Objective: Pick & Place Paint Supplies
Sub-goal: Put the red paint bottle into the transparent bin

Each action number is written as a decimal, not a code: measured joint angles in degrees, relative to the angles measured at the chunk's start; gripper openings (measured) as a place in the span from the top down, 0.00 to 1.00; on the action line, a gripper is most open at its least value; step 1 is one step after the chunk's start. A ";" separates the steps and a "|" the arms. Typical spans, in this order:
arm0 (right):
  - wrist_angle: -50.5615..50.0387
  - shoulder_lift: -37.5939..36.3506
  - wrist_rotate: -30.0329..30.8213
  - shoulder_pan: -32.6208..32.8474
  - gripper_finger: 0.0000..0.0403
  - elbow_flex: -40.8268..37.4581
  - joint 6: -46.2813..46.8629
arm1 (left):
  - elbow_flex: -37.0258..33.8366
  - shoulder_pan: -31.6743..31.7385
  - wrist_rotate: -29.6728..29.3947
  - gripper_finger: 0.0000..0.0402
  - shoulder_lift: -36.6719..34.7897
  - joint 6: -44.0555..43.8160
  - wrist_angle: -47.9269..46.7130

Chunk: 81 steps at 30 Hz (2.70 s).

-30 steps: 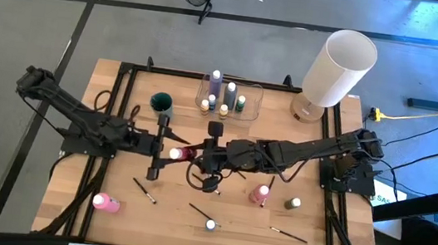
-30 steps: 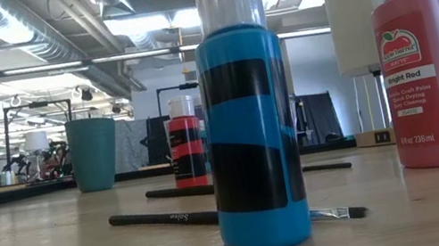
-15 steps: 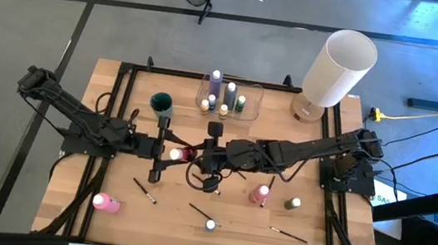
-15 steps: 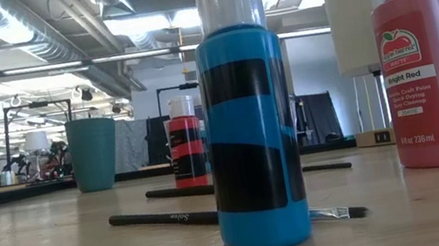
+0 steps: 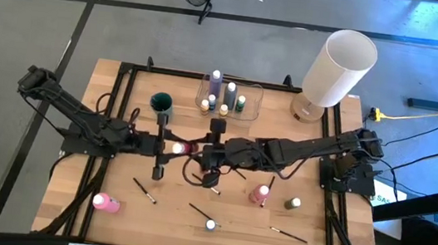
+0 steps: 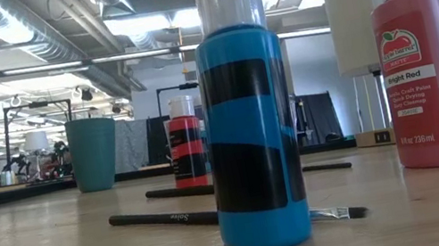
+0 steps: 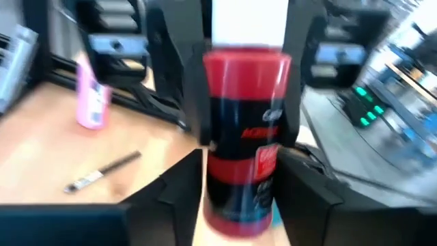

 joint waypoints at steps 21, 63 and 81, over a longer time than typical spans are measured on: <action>9.79 -0.11 2.97 3.40 0.40 -0.03 -8.89 | 8.11 -0.91 -10.65 0.71 0.79 -9.12 -27.72; 9.13 0.28 -6.53 -2.50 0.45 -0.09 -4.99 | 8.11 0.93 -7.28 0.71 2.60 -8.07 -21.77; 8.99 0.31 -11.53 -4.13 0.71 -0.07 -4.08 | 8.11 0.95 -6.84 0.71 2.60 -8.50 -21.78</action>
